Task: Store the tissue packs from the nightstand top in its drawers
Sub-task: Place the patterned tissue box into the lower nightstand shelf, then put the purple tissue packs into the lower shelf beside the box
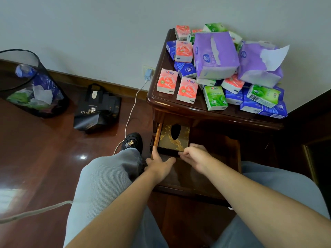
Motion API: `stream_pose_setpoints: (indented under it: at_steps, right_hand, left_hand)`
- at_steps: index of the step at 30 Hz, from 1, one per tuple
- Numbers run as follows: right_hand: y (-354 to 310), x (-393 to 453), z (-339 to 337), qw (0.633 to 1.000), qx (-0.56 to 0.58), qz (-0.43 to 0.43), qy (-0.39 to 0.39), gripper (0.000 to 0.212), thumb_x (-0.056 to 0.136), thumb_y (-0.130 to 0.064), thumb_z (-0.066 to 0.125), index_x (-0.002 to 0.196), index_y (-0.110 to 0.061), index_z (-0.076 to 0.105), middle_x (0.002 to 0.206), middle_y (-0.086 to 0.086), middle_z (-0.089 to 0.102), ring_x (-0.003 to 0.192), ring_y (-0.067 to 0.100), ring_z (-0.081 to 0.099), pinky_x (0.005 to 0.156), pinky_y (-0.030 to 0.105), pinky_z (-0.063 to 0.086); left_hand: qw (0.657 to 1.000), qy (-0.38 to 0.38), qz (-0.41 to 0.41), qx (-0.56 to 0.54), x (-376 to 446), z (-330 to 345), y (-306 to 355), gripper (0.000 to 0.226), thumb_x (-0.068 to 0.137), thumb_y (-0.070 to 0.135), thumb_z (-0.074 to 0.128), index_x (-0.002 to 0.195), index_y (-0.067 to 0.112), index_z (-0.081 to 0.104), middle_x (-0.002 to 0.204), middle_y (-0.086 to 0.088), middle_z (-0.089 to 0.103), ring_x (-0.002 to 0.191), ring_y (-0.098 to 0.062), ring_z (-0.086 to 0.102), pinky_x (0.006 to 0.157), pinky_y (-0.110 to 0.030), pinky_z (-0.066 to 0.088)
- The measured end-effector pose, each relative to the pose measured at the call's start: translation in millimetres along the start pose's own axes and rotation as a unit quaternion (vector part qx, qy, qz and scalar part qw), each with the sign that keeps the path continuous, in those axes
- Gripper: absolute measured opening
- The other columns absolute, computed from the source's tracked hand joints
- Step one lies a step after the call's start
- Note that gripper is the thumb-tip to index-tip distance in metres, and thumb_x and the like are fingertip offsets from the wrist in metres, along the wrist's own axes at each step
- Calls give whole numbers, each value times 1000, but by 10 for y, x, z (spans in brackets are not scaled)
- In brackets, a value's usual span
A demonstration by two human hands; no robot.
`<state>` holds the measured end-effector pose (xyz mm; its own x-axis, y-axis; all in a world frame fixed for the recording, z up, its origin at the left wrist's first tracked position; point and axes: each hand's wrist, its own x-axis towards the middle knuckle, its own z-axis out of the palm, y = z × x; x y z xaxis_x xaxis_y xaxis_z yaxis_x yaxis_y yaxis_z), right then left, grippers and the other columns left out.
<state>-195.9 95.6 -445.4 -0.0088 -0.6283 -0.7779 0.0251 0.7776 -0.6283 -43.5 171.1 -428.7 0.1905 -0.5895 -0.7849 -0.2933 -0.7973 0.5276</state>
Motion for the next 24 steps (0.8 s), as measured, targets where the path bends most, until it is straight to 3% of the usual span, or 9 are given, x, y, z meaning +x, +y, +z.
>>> stream_pose_setpoints:
  at_steps: [4,7,9,13,15,17,19,22,24]
  right_hand:
    - [-264,-267,-127,997,-78,13,-6,33,100,-11,64,131,-13,54,129,14,65,96,27,77,71,39,65]
    - [-579,-565,-245,994,-96,13,-46,29,103,-33,62,126,-16,63,116,4,76,99,28,76,76,42,63]
    - [-821,-788,-332,992,-109,-13,-70,27,102,-40,63,117,-19,70,99,-2,82,96,26,76,80,43,62]
    - [-1389,-1214,-474,989,-77,-102,-81,27,100,-41,65,108,-15,69,85,-3,79,78,22,77,74,39,61]
    - [-1687,-1384,-534,985,-45,-158,-60,26,101,-40,64,107,-16,70,88,-2,76,72,20,74,68,36,61]
    - [-1959,-1488,-612,973,-24,-227,-21,17,100,-36,66,100,-19,70,85,-6,75,67,16,71,62,32,60]
    - [-2179,-1510,-709,953,-27,-296,60,8,97,-30,67,97,-22,68,89,-5,75,69,14,69,61,31,57]
    - [-2401,-1381,-890,895,-87,-354,257,23,89,-33,72,108,-22,64,105,-2,69,89,17,66,74,33,49]
    - [-2487,-1244,-1002,865,-161,-323,348,43,84,-45,75,117,-21,62,118,3,64,112,28,62,89,36,49]
  left_hand:
    - [992,78,97,2,-175,-116,235,73,94,49,60,156,21,31,152,-12,38,138,-37,43,114,-51,40]
    - [968,128,216,-19,-397,-245,608,27,95,39,60,118,24,62,120,1,64,103,-11,61,84,-30,50]
    - [951,157,267,-26,-578,-308,940,11,96,41,60,94,31,65,96,11,69,84,-1,60,65,-23,41]
    - [913,205,345,-70,-875,-399,1636,30,94,39,59,73,18,59,67,9,60,64,-7,52,59,-32,39]
    - [903,217,357,-97,-967,-441,1957,25,95,37,60,76,20,57,70,9,60,66,-9,52,59,-30,38]
    - [907,223,335,-125,-1006,-481,2215,15,95,37,64,92,24,58,85,5,66,70,-9,58,58,-25,38]
    - [917,205,303,-160,-994,-496,2411,29,94,38,66,113,19,54,103,-7,69,79,-19,65,67,-31,51]
    - [934,193,260,-153,-918,-477,2624,56,93,42,69,131,11,42,128,-18,57,108,-38,64,94,-50,56]
    - [943,193,227,-144,-850,-450,2709,70,92,45,69,139,5,34,136,-20,50,119,-40,56,102,-53,50]
